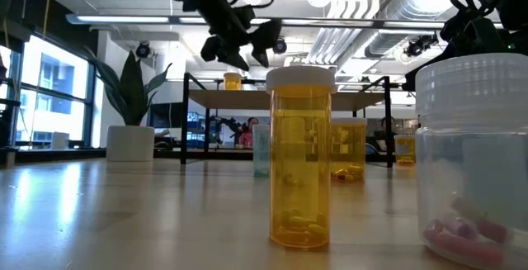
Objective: Pick and place medicine bottles onto shelf by color
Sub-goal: Put the bottom left large orange pill bottle on the shelf, then put the top left green pill bottle on the shelf
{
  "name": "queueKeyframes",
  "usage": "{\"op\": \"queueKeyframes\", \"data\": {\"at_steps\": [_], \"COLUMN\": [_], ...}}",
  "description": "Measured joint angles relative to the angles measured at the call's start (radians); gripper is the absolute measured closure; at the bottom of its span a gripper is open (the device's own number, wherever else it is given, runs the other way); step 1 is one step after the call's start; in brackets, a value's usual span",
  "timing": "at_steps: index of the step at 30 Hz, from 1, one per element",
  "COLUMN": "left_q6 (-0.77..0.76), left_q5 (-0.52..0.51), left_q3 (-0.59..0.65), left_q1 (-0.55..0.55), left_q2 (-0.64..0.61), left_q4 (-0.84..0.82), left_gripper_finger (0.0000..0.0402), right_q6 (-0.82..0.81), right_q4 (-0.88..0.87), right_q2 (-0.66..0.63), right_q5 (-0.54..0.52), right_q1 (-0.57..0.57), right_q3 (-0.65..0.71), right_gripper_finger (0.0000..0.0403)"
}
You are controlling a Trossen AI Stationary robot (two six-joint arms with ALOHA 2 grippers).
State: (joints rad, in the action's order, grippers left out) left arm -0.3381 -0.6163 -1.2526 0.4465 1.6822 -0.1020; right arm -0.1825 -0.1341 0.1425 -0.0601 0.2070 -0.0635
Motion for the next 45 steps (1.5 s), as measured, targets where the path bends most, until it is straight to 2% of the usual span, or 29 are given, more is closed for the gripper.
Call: {"op": "queueKeyframes", "data": {"at_steps": [15,33,38,45], "left_q6": [0.0,-0.022,0.065,0.167], "left_q5": [-0.047,-0.046,-0.039,-0.016], "left_q3": [0.0,0.0,0.0,0.0], "left_q1": [0.036,0.06,0.045,0.015], "left_q2": [0.029,0.028,-0.001,-0.103], "left_q4": [0.001,-0.026,-0.011,-0.052], "left_gripper_finger": [0.0151,0.0151,0.0151,0.0151], "right_q6": [0.0,0.0,0.0,0.0], "right_q4": [0.0,0.0,0.0,0.0], "right_q2": [0.0,0.0,0.0,0.0], "right_q5": [0.0,0.0,0.0,0.0], "right_q1": [0.0,0.0,0.0,0.0], "right_q3": [0.0,0.0,0.0,0.0], "right_gripper_finger": [0.0217,0.0217,0.0217,0.0217]}}
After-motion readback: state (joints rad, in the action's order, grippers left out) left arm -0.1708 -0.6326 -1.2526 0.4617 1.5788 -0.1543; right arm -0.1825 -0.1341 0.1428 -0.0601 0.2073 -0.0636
